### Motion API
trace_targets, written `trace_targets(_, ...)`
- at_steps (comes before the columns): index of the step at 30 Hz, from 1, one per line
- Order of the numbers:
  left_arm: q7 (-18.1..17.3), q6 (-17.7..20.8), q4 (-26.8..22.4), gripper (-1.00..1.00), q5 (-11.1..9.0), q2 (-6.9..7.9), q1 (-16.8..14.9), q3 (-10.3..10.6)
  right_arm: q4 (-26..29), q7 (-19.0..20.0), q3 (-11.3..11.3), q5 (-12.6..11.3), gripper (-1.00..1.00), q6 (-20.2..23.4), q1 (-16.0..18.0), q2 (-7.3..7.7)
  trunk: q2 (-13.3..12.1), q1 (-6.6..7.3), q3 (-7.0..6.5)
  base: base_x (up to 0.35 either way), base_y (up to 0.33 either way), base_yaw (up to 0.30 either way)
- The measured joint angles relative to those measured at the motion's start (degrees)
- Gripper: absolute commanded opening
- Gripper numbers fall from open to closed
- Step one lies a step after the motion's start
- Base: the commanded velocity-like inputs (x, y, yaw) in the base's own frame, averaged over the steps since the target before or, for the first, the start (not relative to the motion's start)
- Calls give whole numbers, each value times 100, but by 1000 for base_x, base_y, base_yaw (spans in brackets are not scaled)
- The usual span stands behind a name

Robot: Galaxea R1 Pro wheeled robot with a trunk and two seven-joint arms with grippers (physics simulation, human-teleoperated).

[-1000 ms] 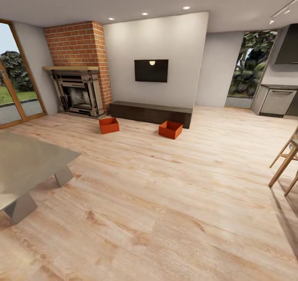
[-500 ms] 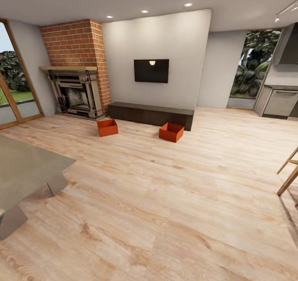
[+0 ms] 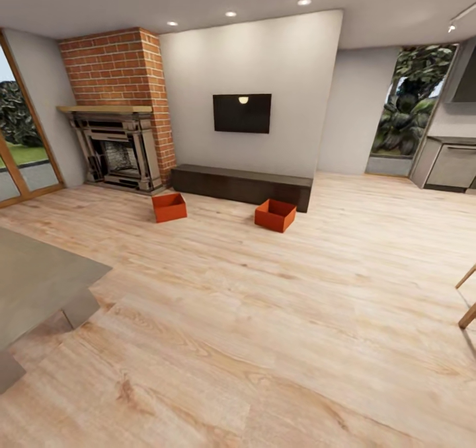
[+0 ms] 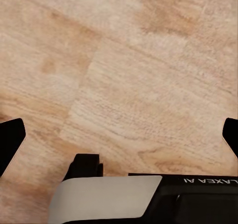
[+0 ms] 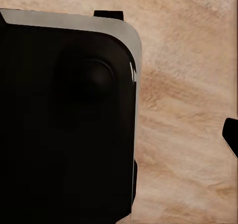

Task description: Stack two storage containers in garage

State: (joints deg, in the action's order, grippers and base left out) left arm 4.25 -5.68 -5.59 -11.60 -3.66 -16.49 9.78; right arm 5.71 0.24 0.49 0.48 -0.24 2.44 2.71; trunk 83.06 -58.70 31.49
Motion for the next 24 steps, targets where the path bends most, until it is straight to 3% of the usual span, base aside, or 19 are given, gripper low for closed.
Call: trace_targets(24, 0, 0, 0, 100, 0, 5, 0, 0, 0, 0, 1, 0, 100, 0, 0, 0, 0, 0, 0, 344, 0, 0)
